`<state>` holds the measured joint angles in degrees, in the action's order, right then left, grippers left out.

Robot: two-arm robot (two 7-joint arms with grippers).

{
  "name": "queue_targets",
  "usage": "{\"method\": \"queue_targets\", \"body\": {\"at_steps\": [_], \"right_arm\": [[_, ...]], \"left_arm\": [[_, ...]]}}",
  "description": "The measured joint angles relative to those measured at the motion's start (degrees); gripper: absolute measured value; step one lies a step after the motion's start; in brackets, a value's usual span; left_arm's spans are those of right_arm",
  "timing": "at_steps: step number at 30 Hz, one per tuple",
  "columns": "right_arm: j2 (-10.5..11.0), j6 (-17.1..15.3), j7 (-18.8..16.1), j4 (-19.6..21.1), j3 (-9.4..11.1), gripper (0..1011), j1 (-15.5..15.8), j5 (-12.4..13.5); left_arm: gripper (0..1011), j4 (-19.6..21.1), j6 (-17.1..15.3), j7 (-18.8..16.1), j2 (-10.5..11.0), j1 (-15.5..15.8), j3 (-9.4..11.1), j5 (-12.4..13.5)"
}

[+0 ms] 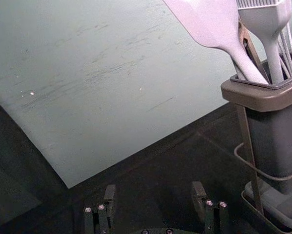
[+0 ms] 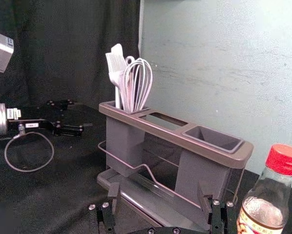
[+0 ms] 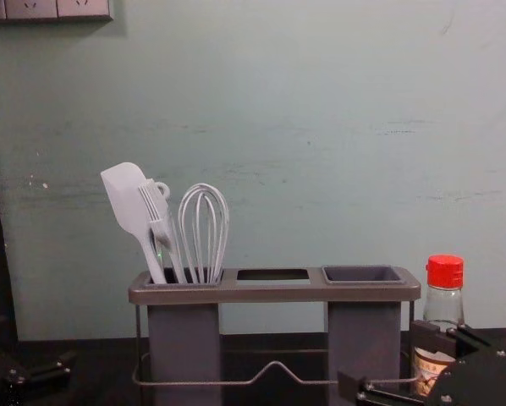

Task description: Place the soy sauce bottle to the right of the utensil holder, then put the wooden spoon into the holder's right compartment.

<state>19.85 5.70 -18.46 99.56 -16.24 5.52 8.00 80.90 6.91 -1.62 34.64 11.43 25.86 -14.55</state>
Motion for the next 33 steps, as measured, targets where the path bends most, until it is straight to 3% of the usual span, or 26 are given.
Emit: {"method": "queue_targets", "body": {"at_steps": [9,14,15,20,22,26,29,30,33], "right_arm": [[0.01,-0.62,0.3,0.39,0.04,1002,0.31,0.0],[0.23,-6.5,1.94,3.93,0.3,1002,1.89,-0.59],[0.23,-6.5,1.94,3.93,0.3,1002,1.89,-0.59],[0.7,-15.69,2.83,8.27,0.43,1002,2.93,-0.76],[0.9,-22.5,2.99,10.77,0.42,1002,2.94,-0.61],[1.0,-28.35,3.62,12.81,-0.05,1002,2.58,-1.19],[0.4,-35.26,4.71,14.44,-0.79,1002,1.73,-2.85],[0.4,-35.26,4.71,14.44,-0.79,1002,1.73,-2.85],[0.04,-41.69,4.39,15.11,-1.18,1002,0.16,-3.34]], "left_arm": [[1000,0.0,0.0,0.0,0.0,0.0,0.0,0.0],[1000,0.0,0.0,0.0,0.0,0.0,0.0,0.0],[1000,0.0,0.0,0.0,0.0,0.0,0.0,0.0],[1000,0.0,0.0,0.0,0.0,0.0,0.0,0.0],[1000,0.0,0.0,0.0,0.0,0.0,0.0,0.0],[1000,0.0,0.0,0.0,0.0,0.0,0.0,0.0],[1000,0.0,0.0,0.0,0.0,0.0,0.0,0.0],[1000,0.0,0.0,0.0,0.0,0.0,0.0,0.0],[1000,0.0,0.0,0.0,0.0,0.0,0.0,0.0]]}}
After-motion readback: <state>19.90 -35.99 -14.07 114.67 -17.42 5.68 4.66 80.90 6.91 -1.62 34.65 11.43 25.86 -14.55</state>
